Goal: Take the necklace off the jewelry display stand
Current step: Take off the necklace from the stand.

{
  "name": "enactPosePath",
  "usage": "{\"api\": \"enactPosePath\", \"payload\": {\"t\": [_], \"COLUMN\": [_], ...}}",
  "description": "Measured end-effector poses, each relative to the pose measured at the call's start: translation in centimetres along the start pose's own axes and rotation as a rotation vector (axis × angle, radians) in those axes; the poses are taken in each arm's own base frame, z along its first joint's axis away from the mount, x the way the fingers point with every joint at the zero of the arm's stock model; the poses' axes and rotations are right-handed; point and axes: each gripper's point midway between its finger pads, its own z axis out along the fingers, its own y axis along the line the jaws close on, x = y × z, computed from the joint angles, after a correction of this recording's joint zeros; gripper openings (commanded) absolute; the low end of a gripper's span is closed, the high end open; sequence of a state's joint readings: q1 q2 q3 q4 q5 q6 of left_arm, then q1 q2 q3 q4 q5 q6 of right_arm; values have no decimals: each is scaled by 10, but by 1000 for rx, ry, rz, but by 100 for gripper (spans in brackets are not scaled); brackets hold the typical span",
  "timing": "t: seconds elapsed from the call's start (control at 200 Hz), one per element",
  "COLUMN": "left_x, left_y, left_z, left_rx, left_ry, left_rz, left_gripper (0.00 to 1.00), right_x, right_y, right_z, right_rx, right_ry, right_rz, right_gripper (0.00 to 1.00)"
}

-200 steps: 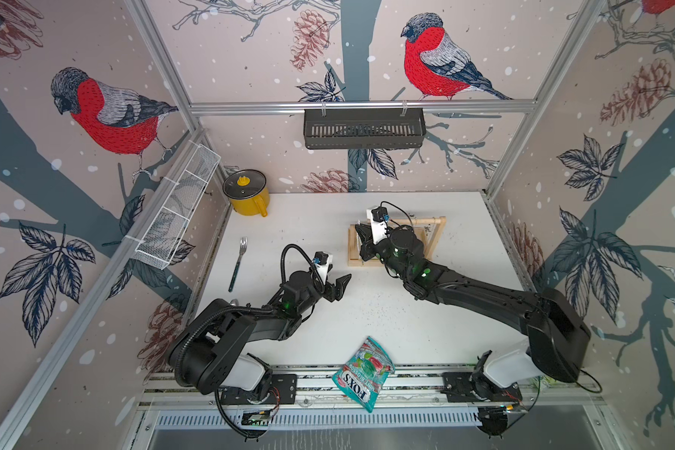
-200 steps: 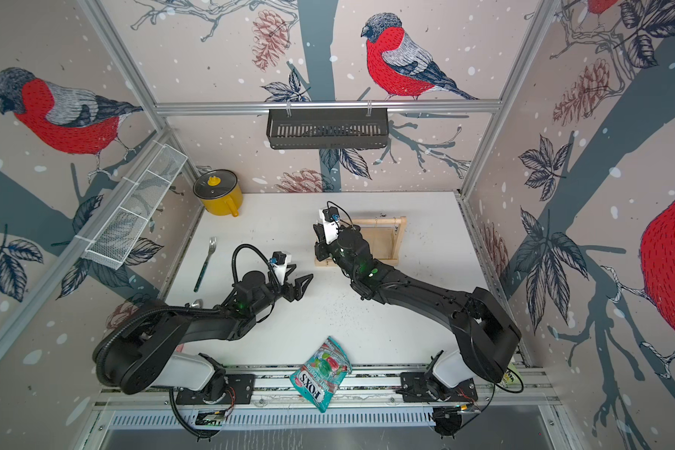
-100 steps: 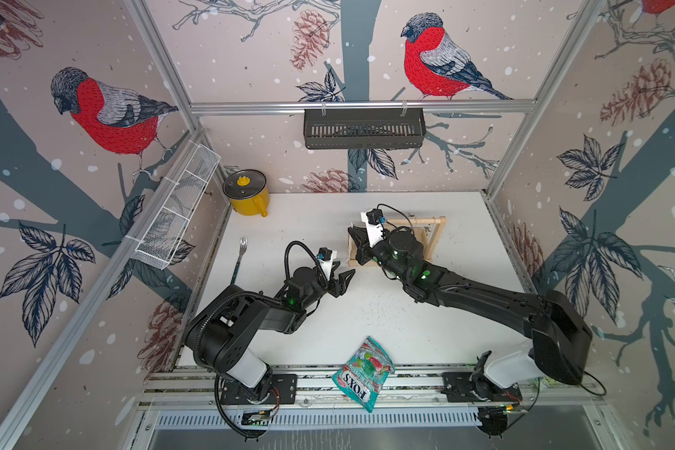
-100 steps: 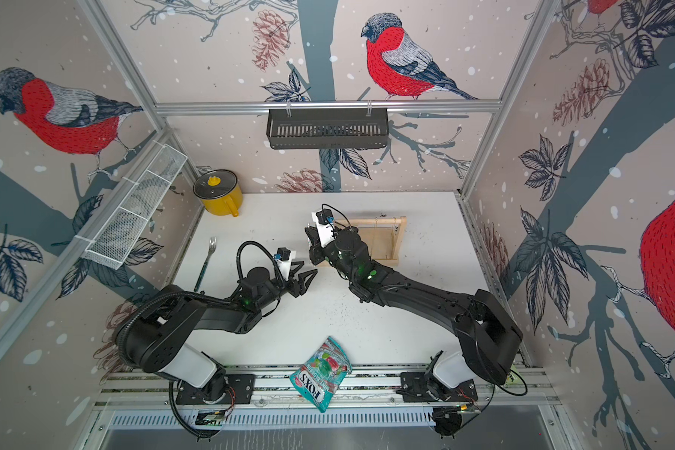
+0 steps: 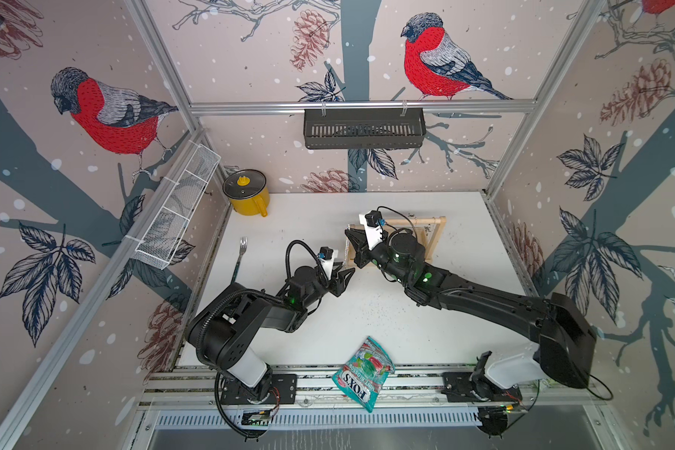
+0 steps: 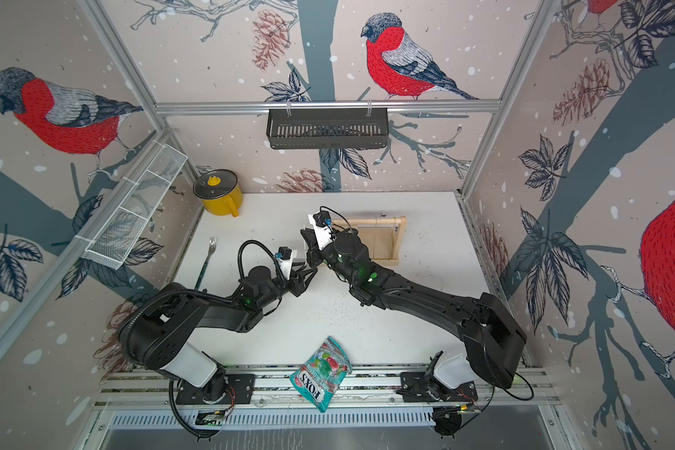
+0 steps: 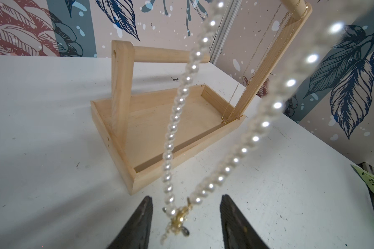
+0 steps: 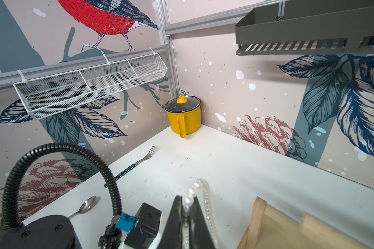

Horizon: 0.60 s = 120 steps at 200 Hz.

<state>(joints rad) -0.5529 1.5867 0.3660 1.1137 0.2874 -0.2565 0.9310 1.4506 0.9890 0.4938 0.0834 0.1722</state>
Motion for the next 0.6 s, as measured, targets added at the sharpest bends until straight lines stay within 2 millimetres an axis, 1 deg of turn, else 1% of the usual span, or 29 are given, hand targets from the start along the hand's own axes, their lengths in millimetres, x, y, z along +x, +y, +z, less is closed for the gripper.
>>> {"api": "enactPosePath", "payload": {"t": [0.07, 0.2, 0.3, 0.6], "left_x": [-3, -5, -7, -7], "left_y": [-1, -2, -3, -3], "left_z": [0, -1, 0, 1], "left_rx": [4, 6, 10, 12], "left_ry": [-9, -16, -19, -21], "left_rz": [1, -1, 0, -18], "left_gripper": [49, 40, 37, 35], "right_x": [1, 2, 3, 8], "right_y": [1, 5, 5, 7], "right_z": [0, 0, 0, 0], "right_rx": [-1, -9, -11, -16], "right_ry": [2, 8, 11, 29], "right_rz": [0, 0, -1, -2], "right_gripper": [0, 0, 0, 0]}}
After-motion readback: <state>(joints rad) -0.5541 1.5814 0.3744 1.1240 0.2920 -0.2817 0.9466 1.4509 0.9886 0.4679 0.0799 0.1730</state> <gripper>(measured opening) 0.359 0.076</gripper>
